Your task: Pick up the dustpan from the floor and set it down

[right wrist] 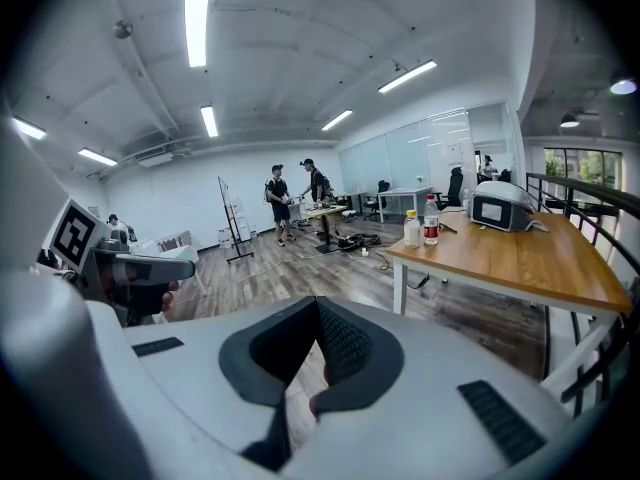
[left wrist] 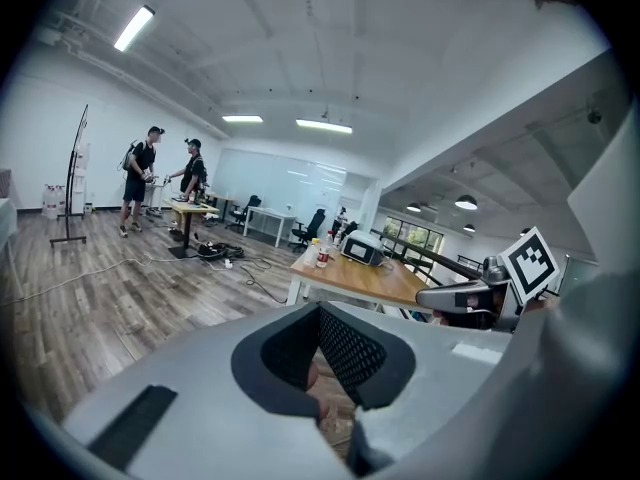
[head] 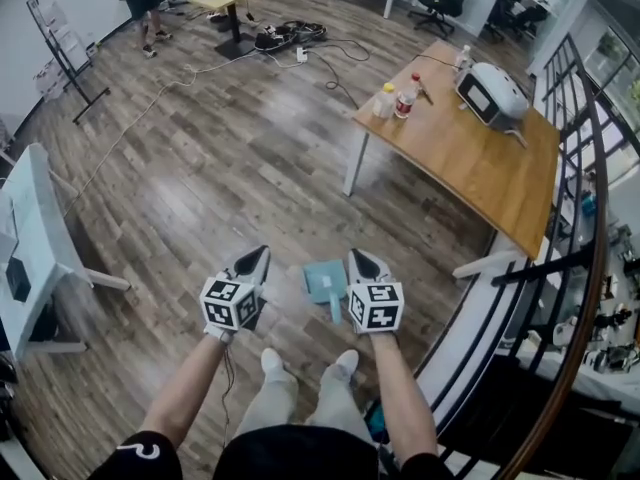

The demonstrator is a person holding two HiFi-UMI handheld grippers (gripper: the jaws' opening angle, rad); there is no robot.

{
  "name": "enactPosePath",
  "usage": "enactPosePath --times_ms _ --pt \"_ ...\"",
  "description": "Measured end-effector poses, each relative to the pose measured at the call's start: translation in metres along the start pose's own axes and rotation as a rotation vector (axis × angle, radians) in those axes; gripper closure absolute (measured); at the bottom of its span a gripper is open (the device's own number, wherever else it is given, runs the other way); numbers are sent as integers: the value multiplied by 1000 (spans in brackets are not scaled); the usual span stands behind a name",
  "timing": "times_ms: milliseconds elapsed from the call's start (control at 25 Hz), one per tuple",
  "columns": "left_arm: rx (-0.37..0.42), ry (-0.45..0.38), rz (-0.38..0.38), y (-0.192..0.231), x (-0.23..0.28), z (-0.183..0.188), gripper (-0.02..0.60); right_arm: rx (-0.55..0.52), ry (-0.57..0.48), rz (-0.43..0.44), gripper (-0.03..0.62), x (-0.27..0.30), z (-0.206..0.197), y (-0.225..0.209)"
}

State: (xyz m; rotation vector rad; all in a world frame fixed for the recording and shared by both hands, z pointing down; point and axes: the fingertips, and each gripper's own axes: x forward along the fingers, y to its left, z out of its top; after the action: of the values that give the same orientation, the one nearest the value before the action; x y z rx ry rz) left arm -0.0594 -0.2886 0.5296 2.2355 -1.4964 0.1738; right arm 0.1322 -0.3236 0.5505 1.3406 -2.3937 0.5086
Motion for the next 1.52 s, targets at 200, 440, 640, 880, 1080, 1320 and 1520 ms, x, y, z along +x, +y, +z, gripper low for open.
enactPosePath --times_ms 200,440,640,880,1080,1320,1520 --pt "-18 6 -1 15 12 -31 584 -14 22 3 599 18 -41 2" --pt "-39 39 9 44 22 -78 584 -14 53 -5 599 39 -96 8" --pt "-23 71 -23 51 31 -117 584 0 83 -28 597 54 -141 11" --pt "1 94 -61 55 43 -153 584 -5 128 -58 515 71 -189 11" --pt "10 109 -79 62 50 -175 584 26 197 -76 380 85 -231 2" --pt "-13 124 -84 64 52 -193 584 28 285 -70 320 96 -277 4" --pt "-23 131 -81 69 51 -206 584 4 366 -90 313 107 -310 3"
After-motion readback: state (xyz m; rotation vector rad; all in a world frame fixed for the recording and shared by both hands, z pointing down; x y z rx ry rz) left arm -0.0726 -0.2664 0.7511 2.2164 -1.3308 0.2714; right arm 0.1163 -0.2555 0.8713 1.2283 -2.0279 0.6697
